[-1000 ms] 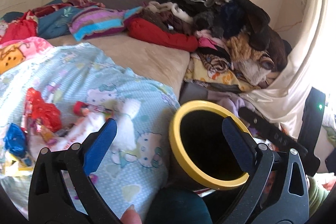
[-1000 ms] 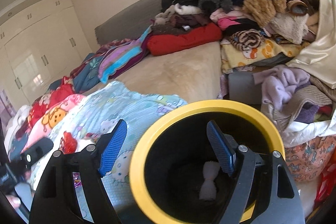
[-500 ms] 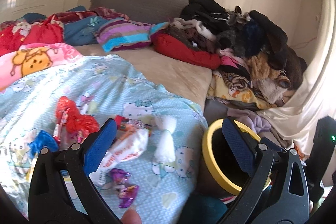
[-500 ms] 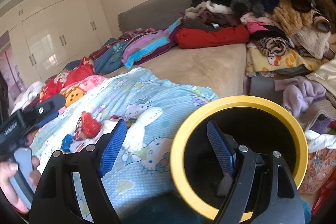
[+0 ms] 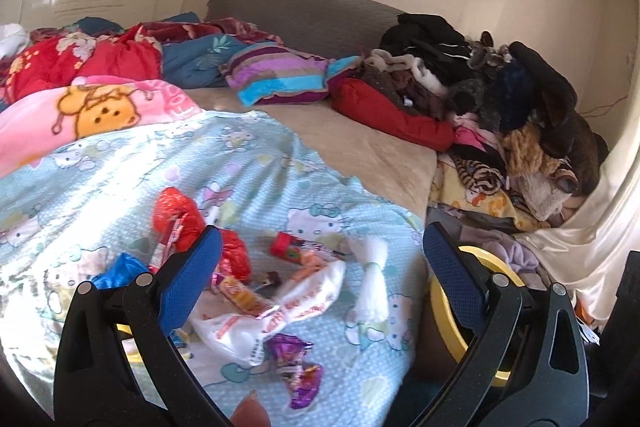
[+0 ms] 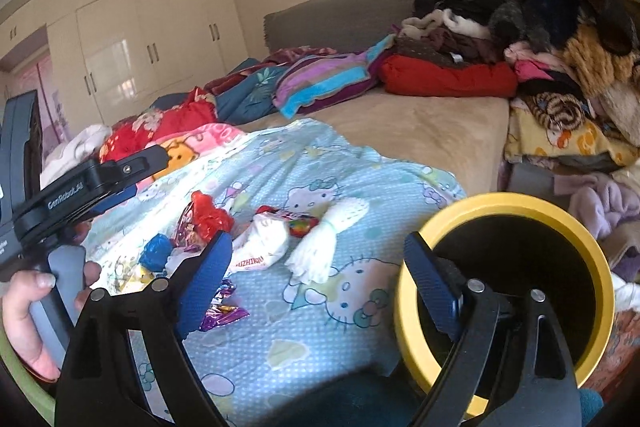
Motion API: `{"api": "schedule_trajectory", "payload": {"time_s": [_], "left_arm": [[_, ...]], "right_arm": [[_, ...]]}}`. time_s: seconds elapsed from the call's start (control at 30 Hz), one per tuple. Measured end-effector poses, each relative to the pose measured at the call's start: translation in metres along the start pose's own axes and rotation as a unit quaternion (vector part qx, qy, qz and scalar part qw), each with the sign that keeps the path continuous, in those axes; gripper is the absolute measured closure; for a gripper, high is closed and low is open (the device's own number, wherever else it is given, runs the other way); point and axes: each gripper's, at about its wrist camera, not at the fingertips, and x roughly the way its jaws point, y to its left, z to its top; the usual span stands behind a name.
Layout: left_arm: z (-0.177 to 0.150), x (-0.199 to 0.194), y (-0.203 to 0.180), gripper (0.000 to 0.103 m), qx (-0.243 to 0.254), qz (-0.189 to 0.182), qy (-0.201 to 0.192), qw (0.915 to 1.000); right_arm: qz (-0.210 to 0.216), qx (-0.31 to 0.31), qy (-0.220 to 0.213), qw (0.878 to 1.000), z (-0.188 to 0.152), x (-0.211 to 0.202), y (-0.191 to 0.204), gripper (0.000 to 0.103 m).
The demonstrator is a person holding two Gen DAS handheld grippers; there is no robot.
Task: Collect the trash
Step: 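Grasp a pink wrapper with the left tool while the right tool grasps white mesh bundle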
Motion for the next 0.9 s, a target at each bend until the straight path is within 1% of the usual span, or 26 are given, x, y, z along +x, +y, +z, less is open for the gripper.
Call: {"api": "schedule_trajectory", "payload": {"time_s": [0.2, 0.43, 0.57, 0.7, 0.83, 0.9], "left_arm": [[0.001, 0.003, 0.027, 0.011, -0.024, 0.023, 0.000, 0.9995], [-0.001, 0.006, 0.063, 0.011, -0.058, 0.043, 0.005, 0.9974], [-0.005, 0.012, 0.079, 0.011, -0.073, 0.051, 0.016, 0.9959], [-0.012, 0.020, 0.088, 0.011, -0.087, 0.046, 0.032, 0.9946], [-0.023, 0.033, 0.094, 0.011, -0.106, 0.033, 0.058, 0.9921], [-0.027, 0.040, 0.092, 0.014, -0.107, 0.028, 0.068, 0.9915]], "right_arm": [[-0.011, -0.023, 0.021, 0.999, -0.001, 0.028, 0.015, 0.018], [-0.017, -0.019, 0.044, 0.999, -0.003, 0.059, 0.017, 0.018], [-0.020, -0.017, 0.056, 0.998, -0.003, 0.074, 0.018, 0.018], [-0.026, -0.015, 0.069, 0.997, -0.005, 0.092, 0.018, 0.018], [-0.034, -0.011, 0.084, 0.996, -0.008, 0.109, 0.018, 0.018], [-0.039, -0.010, 0.091, 0.995, -0.011, 0.118, 0.018, 0.019]]}}
